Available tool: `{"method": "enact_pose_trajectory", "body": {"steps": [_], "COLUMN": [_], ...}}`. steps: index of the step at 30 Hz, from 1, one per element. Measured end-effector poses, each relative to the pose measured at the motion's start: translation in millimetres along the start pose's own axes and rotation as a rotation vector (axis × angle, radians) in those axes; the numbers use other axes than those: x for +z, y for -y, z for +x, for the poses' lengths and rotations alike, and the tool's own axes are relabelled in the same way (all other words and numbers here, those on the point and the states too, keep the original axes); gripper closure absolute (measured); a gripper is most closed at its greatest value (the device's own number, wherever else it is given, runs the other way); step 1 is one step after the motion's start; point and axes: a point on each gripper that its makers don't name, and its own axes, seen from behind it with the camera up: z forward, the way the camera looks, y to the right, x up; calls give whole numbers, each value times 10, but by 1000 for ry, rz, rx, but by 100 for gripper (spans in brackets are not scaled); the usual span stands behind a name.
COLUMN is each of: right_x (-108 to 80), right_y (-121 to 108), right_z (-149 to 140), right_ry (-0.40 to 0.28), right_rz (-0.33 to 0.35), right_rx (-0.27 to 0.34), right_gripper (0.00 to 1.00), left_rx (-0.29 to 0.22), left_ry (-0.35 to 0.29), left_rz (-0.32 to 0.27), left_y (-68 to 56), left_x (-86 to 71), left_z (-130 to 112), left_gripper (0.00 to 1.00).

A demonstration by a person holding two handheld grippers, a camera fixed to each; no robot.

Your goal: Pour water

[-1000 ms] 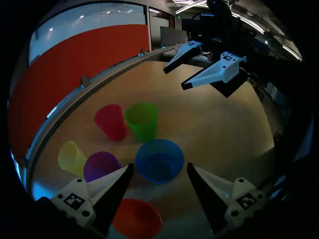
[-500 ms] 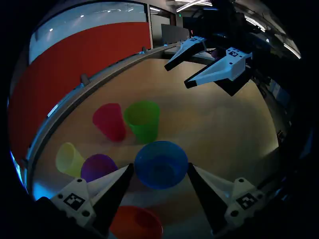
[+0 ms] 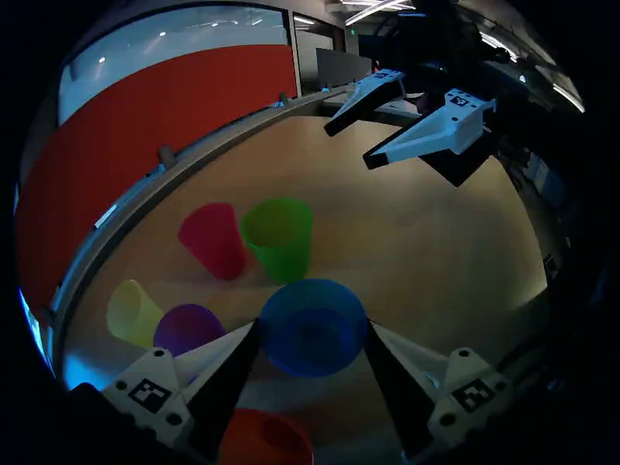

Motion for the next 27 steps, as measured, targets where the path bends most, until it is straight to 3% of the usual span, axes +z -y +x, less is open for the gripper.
{"method": "enact_pose_trajectory", "body": {"steps": [18, 27], "right_x": [-11, -11], "right_y": [8, 13], "right_z": [-1, 39], "right_ry": [-2, -12], "right_rz": [-1, -2], "right_rx": [0, 7], "right_gripper": [0, 0], "left_rx": [-31, -74], "left_ry": [-32, -93], "left_rz": [11, 23], "left_y": [17, 47], "left_x": [-16, -164], "left_z": [13, 156], "left_gripper": [11, 11]}}
